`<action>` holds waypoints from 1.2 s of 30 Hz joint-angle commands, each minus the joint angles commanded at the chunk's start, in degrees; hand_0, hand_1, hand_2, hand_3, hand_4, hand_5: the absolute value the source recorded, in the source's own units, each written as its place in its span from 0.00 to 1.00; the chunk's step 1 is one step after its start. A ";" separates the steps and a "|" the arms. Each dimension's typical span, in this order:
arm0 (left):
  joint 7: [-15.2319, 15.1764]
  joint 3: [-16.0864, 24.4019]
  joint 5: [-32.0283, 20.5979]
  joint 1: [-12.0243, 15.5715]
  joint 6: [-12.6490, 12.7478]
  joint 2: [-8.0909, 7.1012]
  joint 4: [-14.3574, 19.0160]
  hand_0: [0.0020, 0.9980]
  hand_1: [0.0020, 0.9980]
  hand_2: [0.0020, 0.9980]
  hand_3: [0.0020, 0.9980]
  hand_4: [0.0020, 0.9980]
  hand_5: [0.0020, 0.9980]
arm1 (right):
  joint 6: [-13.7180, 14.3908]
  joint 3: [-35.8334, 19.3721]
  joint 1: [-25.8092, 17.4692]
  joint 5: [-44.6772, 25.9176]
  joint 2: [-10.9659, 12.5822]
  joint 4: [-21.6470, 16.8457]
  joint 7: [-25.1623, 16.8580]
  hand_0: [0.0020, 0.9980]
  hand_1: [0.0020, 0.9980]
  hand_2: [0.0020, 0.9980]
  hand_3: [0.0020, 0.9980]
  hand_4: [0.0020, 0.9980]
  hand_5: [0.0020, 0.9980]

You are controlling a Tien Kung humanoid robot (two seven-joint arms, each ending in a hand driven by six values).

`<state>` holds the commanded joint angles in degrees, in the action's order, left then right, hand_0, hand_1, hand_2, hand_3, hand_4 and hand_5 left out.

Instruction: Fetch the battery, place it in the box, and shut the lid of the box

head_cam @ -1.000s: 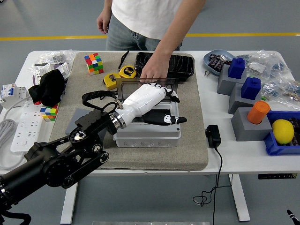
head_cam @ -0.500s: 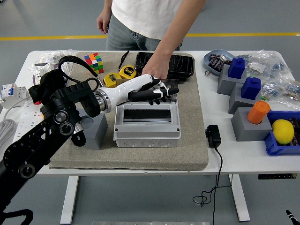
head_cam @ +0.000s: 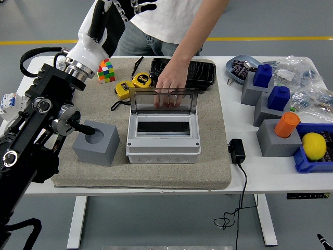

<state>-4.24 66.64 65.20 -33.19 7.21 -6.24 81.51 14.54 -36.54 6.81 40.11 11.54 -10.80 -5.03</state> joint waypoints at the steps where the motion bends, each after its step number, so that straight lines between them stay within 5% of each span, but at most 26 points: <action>1: 0.27 -0.87 2.23 -0.17 2.23 -0.23 -0.77 0.82 0.78 0.73 0.69 1.00 1.00 | -0.01 0.02 0.01 -0.03 0.00 0.01 0.00 0.79 0.74 0.72 0.76 1.00 1.00; 3: 1.62 -2.88 6.70 -0.75 4.67 -0.81 -2.43 0.82 0.78 0.73 0.69 1.00 1.00 | -0.05 0.01 0.07 0.01 0.01 -0.02 0.00 0.79 0.74 0.72 0.76 1.00 1.00; 4: 3.05 -4.53 9.31 -1.37 4.15 -1.33 -3.81 1.00 1.00 0.88 0.79 1.00 1.00 | -0.09 0.00 0.14 0.07 0.02 -0.04 0.02 0.79 0.74 0.72 0.76 1.00 1.00; 13: 11.12 -12.48 30.76 -2.73 -4.82 -4.10 -7.40 1.00 1.00 0.93 0.84 1.00 1.00 | -0.06 0.05 0.11 -0.03 0.14 0.05 0.03 0.79 0.74 0.72 0.76 1.00 1.00; 27: 11.92 -15.55 63.92 -3.23 -7.44 -6.06 -7.61 1.00 1.00 0.86 0.78 1.00 1.00 | -0.06 -0.47 0.35 0.31 0.14 0.04 0.09 0.79 0.74 0.72 0.76 1.00 1.00; 28: 11.85 -15.91 64.53 -3.22 -7.60 -6.30 -7.54 1.00 0.86 0.78 0.79 1.00 1.00 | -0.03 -0.48 0.34 0.34 0.15 0.03 0.11 0.79 0.73 0.72 0.76 1.00 1.00; 36: 12.01 -16.55 64.34 -2.36 -7.75 -7.00 -6.41 1.00 0.83 0.75 0.77 1.00 1.00 | 0.04 -0.68 0.23 0.42 0.06 0.15 0.17 0.79 0.73 0.72 0.76 1.00 1.00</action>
<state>7.76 50.09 129.54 -35.55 -0.54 -13.23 75.10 14.59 -37.22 7.04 40.53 11.60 -10.65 -4.86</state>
